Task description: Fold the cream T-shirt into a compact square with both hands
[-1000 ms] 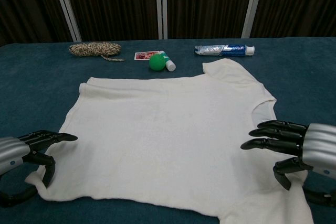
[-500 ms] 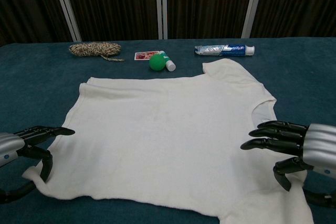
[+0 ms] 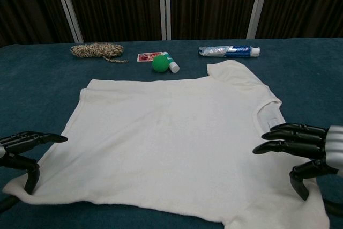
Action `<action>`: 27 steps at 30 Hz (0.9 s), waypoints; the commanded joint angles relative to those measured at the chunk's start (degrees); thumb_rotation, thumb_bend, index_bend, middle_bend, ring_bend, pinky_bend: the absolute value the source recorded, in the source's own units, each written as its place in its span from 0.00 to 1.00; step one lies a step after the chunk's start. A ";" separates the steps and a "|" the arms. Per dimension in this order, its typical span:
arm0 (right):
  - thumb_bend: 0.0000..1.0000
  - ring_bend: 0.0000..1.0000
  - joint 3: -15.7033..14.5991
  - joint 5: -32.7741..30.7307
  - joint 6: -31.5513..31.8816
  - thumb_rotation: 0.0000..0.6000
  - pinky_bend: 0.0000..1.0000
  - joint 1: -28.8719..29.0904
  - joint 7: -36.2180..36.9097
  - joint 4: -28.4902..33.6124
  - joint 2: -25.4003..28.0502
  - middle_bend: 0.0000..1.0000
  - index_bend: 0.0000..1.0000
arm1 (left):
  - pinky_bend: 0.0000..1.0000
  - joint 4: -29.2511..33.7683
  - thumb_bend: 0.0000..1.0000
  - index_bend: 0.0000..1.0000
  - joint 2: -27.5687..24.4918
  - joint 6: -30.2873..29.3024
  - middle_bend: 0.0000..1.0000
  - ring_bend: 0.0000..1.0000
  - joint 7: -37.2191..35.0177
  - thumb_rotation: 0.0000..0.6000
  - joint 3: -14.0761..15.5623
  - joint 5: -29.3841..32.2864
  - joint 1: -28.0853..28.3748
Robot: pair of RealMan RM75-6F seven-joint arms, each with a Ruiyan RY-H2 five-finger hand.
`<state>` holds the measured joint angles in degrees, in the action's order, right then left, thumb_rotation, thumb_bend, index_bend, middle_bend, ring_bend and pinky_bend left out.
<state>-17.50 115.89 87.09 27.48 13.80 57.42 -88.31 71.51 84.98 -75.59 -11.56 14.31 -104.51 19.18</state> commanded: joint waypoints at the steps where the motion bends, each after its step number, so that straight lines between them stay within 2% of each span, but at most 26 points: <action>1: 0.48 0.00 -0.62 0.55 -0.16 1.00 0.00 0.12 0.07 2.52 1.51 0.10 0.69 | 0.00 1.40 0.54 0.83 -1.49 -0.91 0.00 0.00 0.02 1.00 0.73 -0.80 -0.21; 13: 0.48 0.00 -1.89 3.80 -1.94 1.00 0.00 1.72 -3.43 12.50 6.06 0.11 0.70 | 0.00 4.00 0.54 0.84 -4.84 -3.21 0.00 0.00 0.01 1.00 4.05 -4.78 -1.01; 27: 0.48 0.00 -4.43 6.44 -3.98 1.00 0.00 1.63 -4.33 20.49 9.51 0.11 0.70 | 0.00 8.09 0.54 0.84 -9.13 -4.90 0.00 0.00 -0.25 1.00 7.89 -9.14 -1.62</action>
<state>-21.64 122.05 83.39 29.14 9.53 77.47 -79.16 79.49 75.96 -80.43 -11.85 22.11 -113.55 17.62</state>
